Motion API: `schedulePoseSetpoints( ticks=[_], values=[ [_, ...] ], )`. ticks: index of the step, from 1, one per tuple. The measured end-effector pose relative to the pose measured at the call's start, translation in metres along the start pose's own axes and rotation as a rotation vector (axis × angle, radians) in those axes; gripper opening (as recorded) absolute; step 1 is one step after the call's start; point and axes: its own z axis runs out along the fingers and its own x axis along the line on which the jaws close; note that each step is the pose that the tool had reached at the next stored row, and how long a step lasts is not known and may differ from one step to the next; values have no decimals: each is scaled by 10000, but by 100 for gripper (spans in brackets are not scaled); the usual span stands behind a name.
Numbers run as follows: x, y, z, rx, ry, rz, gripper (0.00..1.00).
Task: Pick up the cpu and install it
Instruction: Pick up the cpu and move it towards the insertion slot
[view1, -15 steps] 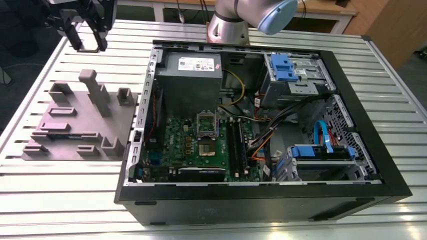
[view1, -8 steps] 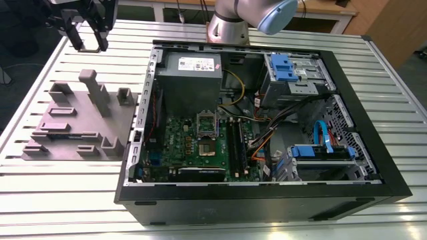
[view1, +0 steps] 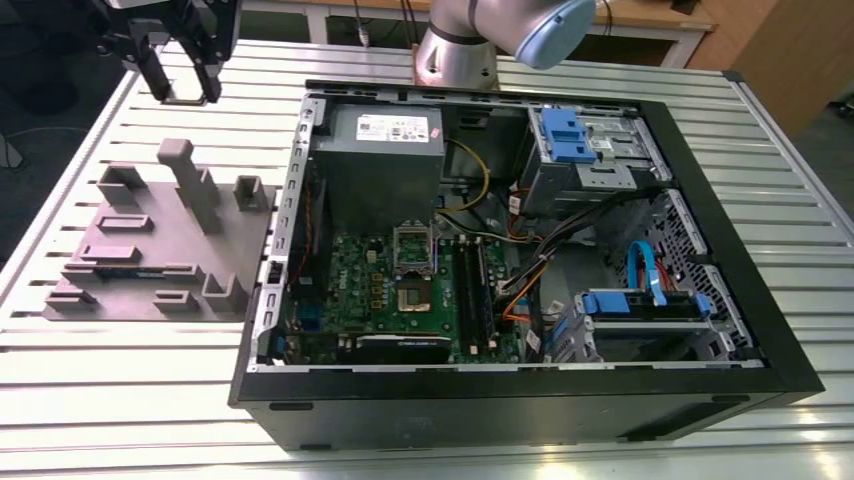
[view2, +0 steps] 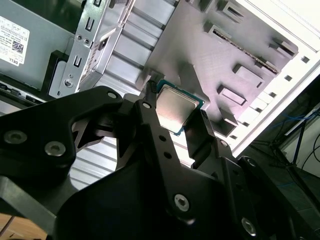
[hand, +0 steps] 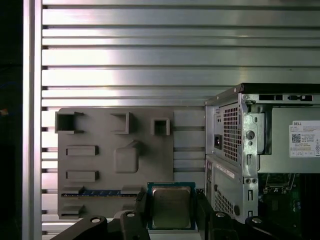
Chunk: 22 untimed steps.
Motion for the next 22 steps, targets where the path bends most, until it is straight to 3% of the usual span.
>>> schedulePoseSetpoints(
  ticks=[22],
  values=[
    [-124,2,3,-1,-1,0,47]
  ],
)
